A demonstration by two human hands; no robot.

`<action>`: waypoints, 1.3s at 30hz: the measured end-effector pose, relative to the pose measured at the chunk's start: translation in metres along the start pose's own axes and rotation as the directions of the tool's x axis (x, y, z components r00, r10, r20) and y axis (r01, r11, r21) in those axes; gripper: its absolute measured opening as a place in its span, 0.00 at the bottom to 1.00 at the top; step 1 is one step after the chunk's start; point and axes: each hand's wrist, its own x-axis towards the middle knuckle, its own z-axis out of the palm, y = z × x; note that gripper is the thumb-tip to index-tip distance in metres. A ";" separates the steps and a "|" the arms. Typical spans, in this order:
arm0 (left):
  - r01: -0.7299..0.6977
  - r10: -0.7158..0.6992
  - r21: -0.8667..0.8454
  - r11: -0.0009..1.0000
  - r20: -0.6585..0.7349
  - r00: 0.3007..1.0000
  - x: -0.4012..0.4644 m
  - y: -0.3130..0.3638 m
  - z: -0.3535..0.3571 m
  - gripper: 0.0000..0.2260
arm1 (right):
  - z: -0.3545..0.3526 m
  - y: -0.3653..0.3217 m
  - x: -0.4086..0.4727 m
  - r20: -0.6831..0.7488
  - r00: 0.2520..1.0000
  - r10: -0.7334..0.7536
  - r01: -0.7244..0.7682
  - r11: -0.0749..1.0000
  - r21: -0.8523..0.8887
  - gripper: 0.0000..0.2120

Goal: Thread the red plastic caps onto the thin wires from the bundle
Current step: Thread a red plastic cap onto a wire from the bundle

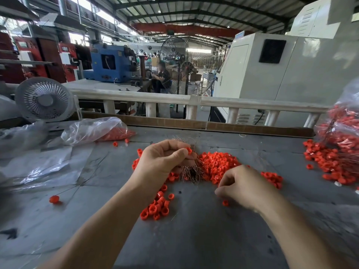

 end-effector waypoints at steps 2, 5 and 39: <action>-0.008 0.008 0.001 1.000 -0.006 1.000 -0.001 0.000 0.002 0.05 | 0.004 -0.003 -0.001 -0.015 1.000 0.007 -0.008 0.997 -0.074 0.07; -0.017 0.016 -0.029 0.999 -0.013 1.000 -0.002 0.000 0.005 0.06 | 0.009 -0.005 -0.001 -0.059 0.998 -0.011 0.002 0.988 -0.154 0.07; -0.098 0.099 -0.117 0.988 0.009 0.995 -0.004 -0.009 0.019 0.12 | 0.000 -0.026 -0.005 -0.453 0.876 -0.164 0.481 0.347 0.805 0.08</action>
